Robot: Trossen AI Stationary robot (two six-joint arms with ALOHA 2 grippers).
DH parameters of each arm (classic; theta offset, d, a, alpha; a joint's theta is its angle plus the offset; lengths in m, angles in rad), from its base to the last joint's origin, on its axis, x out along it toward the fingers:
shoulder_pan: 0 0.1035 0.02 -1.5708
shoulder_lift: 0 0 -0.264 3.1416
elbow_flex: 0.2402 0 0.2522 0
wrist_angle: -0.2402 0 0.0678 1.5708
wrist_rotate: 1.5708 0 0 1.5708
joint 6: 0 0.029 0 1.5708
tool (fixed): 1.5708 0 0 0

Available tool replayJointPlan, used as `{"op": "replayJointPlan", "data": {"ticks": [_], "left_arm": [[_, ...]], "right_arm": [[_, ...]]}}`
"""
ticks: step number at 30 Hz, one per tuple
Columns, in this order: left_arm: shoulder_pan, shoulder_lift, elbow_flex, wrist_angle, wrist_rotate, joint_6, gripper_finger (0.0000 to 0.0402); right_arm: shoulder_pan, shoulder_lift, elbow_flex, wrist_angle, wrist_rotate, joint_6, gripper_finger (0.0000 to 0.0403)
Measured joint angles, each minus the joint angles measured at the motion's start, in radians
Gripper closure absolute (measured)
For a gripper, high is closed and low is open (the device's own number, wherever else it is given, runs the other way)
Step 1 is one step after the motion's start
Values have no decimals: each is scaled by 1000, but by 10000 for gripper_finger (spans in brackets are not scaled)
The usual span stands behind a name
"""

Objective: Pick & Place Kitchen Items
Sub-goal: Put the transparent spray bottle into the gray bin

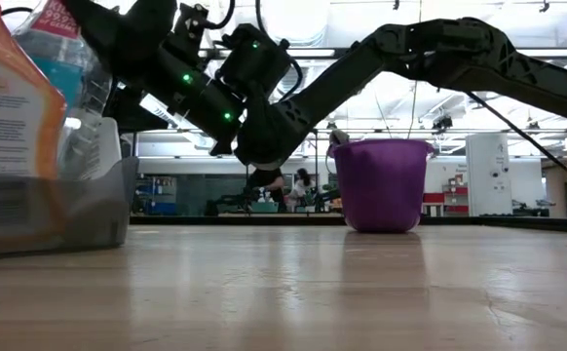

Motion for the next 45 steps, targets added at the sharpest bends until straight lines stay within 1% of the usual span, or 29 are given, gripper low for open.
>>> {"op": "replayJointPlan", "data": {"ticks": [2,4,12,14,16,18,23,35,41,45], "left_arm": [[0,0,0,0,0,0,401],[0,0,0,0,0,0,401],[0,0,0,-1,0,0,401],[0,0,0,-1,0,0,401],[0,0,0,-1,0,0,401],[0,0,0,-1,0,0,401],[0,0,0,-5,-3,0,401],[0,-1,0,-7,-19,0,401],[0,-1,0,-6,-19,0,401],[0,-1,0,-6,-19,0,401]], "right_arm": [[0,0,0,-4,-16,-10,339],[-1,0,-2,-17,-28,-4,311],[-3,5,-6,-126,-45,-24,141],[-3,3,-6,-131,-49,-41,110],[-3,-3,-6,-136,-57,-55,91],[-3,-18,-6,-155,-64,-73,83],[0,-67,-4,-238,-103,-121,81],[23,-189,-4,-612,-127,-314,80],[34,-250,-4,-732,-134,-381,80],[37,-290,-3,-889,-136,-417,80]]}}
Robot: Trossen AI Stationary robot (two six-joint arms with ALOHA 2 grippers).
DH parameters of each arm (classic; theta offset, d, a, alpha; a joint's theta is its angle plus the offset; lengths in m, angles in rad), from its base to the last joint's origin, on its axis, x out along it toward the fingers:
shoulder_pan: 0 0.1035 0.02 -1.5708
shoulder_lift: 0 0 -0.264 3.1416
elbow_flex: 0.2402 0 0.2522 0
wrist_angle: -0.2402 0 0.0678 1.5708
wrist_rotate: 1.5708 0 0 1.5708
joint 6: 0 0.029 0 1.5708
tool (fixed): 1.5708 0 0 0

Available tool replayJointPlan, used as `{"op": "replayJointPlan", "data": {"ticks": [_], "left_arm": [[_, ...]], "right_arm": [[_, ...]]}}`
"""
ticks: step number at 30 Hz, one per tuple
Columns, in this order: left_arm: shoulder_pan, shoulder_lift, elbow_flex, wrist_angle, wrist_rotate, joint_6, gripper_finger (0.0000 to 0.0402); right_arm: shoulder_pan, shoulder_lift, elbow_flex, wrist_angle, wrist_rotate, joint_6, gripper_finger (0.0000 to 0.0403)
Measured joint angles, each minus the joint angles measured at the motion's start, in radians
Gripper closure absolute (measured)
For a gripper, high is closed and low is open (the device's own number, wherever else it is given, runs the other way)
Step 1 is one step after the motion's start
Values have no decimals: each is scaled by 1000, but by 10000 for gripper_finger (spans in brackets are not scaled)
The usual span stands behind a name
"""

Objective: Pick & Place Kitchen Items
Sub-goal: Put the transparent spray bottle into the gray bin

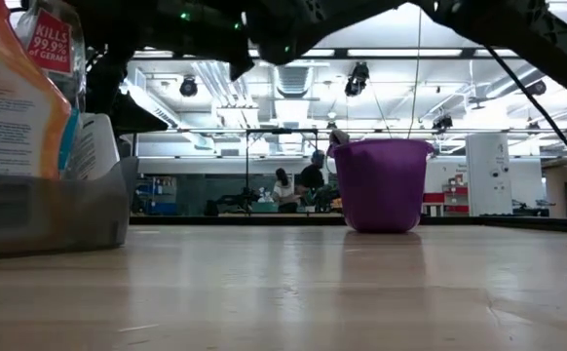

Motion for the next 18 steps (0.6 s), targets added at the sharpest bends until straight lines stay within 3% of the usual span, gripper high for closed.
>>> {"op": "replayJointPlan", "data": {"ticks": [18], "left_arm": [[2,1,0,1,-7,0,401]], "right_arm": [[5,-235,3,-607,55,-195,80]]}}
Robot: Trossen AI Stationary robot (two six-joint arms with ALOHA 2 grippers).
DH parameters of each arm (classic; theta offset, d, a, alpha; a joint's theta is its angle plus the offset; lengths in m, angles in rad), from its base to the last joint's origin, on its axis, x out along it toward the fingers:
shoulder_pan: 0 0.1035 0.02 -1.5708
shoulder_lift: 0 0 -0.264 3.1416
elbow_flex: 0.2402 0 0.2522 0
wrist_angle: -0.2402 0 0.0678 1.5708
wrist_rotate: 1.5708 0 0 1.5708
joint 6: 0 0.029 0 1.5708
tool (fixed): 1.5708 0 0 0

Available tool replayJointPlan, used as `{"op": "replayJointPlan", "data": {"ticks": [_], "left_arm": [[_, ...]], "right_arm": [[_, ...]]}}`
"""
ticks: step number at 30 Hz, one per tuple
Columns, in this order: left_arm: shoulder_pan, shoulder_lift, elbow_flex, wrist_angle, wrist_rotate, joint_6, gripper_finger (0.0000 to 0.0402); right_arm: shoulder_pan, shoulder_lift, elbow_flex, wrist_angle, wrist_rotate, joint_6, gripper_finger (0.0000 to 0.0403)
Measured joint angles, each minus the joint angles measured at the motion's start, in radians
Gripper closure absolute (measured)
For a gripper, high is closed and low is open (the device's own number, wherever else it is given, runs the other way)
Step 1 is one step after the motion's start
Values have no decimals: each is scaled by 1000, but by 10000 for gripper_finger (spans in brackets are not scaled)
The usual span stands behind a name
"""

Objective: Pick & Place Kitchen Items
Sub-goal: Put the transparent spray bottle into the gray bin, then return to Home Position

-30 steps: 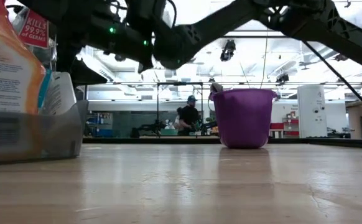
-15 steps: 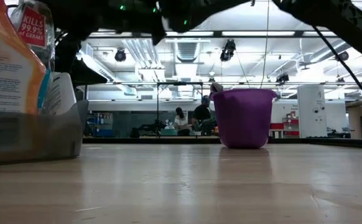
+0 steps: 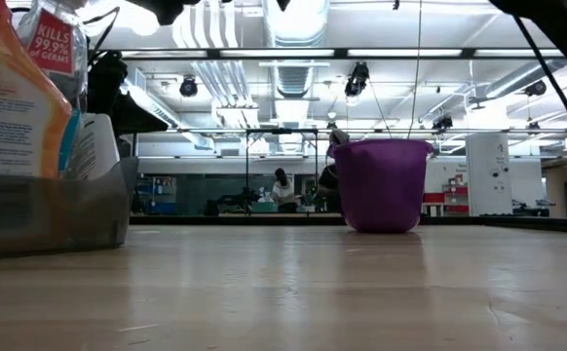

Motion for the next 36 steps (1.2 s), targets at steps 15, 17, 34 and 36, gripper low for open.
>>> {"op": "replayJointPlan", "data": {"ticks": [15,17,34,36], "left_arm": [[0,-1,0,-12,0,-37,401],[-1,-1,0,-29,21,-94,401],[-288,-109,-183,294,234,-63,401],[-336,-132,-183,300,161,-63,401]], "right_arm": [[1,-226,-5,-4,-58,-48,80],[4,-262,-24,33,-65,-47,80],[56,-760,-747,445,153,-37,80],[68,-856,-853,478,214,-37,80]]}}
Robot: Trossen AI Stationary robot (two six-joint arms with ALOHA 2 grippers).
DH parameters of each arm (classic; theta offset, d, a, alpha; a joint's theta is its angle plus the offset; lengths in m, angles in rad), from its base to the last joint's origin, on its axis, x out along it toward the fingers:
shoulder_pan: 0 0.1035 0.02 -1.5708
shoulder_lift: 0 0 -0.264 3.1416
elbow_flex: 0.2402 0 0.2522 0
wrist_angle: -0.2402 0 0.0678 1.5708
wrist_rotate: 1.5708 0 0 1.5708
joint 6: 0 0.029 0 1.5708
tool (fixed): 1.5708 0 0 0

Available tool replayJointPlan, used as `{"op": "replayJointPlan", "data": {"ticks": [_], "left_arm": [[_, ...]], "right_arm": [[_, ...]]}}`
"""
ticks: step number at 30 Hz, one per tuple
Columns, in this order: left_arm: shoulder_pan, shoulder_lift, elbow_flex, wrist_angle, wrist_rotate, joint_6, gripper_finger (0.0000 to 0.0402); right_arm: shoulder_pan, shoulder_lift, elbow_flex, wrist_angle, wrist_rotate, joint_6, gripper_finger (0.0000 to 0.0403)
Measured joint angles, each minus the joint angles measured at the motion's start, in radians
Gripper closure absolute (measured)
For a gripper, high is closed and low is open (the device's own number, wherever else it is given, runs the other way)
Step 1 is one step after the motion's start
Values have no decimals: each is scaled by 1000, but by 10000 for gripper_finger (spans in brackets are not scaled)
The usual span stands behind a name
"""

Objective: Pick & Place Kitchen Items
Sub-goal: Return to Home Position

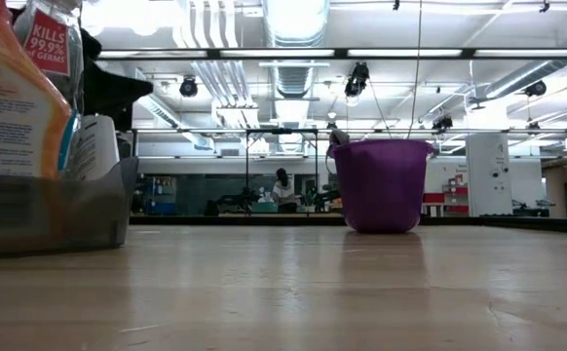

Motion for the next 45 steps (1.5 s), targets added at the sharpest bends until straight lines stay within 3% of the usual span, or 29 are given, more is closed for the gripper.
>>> {"op": "replayJointPlan", "data": {"ticks": [3,12,15,21,27,36,45], "left_arm": [[-52,-26,0,-2,-71,3,401],[-149,-90,-3,-33,-103,-68,401],[-218,-91,-3,-54,-168,-72,401],[-414,-91,-3,-62,-364,-48,402],[-572,-92,16,-144,-503,-41,402],[-645,-94,38,-124,-492,-6,401],[-645,-165,36,-132,-387,30,401]], "right_arm": [[19,-147,-168,26,107,4,80],[156,-583,-598,44,438,81,80],[221,-712,-708,61,531,100,80],[327,-889,-884,72,568,129,80],[396,-916,-974,67,568,163,80],[413,-834,-989,48,571,295,80],[413,-830,-1066,151,626,235,80]]}}
